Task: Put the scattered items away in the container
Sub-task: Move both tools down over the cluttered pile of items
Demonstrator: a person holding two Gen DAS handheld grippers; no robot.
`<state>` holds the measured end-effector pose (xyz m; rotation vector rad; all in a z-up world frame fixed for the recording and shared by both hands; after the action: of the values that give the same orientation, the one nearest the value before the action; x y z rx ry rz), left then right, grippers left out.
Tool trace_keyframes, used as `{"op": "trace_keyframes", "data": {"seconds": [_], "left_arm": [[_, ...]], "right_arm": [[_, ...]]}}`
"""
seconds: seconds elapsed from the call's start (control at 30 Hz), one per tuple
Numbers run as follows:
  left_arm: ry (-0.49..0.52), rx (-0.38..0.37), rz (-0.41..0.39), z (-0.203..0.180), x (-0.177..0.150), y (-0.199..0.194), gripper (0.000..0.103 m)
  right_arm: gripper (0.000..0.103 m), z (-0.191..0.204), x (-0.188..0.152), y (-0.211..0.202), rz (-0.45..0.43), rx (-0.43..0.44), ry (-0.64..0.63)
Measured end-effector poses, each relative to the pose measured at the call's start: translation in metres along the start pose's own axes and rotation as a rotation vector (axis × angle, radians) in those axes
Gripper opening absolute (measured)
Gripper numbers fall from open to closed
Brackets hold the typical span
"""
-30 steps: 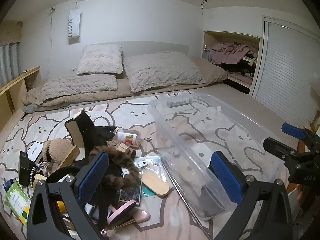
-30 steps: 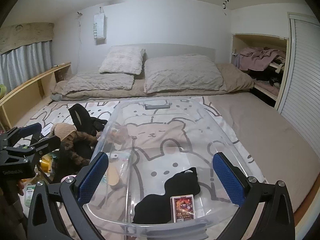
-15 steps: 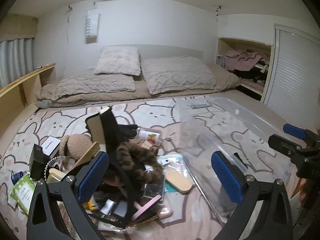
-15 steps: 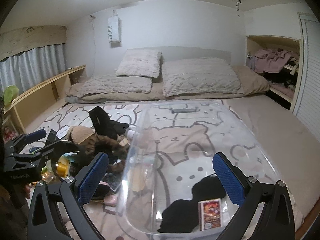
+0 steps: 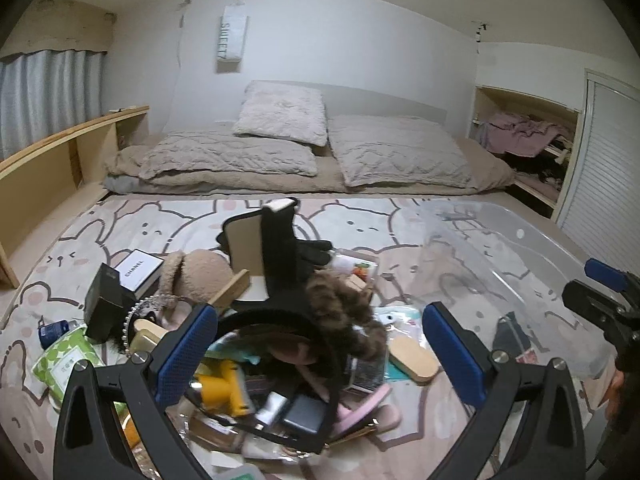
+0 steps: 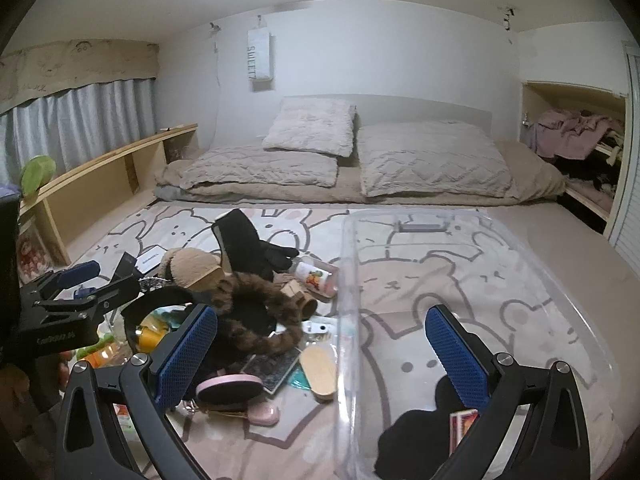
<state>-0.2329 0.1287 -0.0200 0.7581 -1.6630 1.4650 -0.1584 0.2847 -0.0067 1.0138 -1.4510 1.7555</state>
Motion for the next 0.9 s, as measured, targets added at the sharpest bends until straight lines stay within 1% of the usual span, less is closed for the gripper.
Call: {"op": "trace_keyframes", "data": {"seconds": [0.27, 0.43, 0.6, 0.8, 0.9], "left_arm": [[-0.013, 0.016, -0.005, 0.026, -0.002, 0.005, 0.103], [0.013, 0.063, -0.029, 0.042, -0.004, 0.008, 0.103], [-0.003, 0.072, -0.044, 0.058, -0.005, 0.008, 0.103], [-0.03, 0.102, -0.053, 0.085, -0.01, 0.004, 0.103], [-0.037, 0.108, -0.05, 0.094, -0.013, 0.003, 0.103]], "right_arm": [[0.103, 0.013, 0.007, 0.004, -0.026, -0.006, -0.01], [0.103, 0.02, 0.01, 0.005, -0.027, -0.007, -0.022], [0.103, 0.033, 0.01, 0.007, -0.036, -0.02, -0.06], [0.103, 0.053, 0.01, 0.015, -0.04, 0.025, -0.07], [0.103, 0.066, 0.01, 0.019, -0.061, 0.056, -0.076]]}}
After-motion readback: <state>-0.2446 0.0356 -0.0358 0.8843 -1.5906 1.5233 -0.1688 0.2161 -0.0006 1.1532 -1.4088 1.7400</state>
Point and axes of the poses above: each gripper's, at about its wrist camera, not at the fingertips, and y roughly the way its jaws point, z to its left, x to its top, the point moved 10 cm from there along y, roughly the way its jaws point, and after that the axes turned 6 degrees about x, right-handed, at the moved point
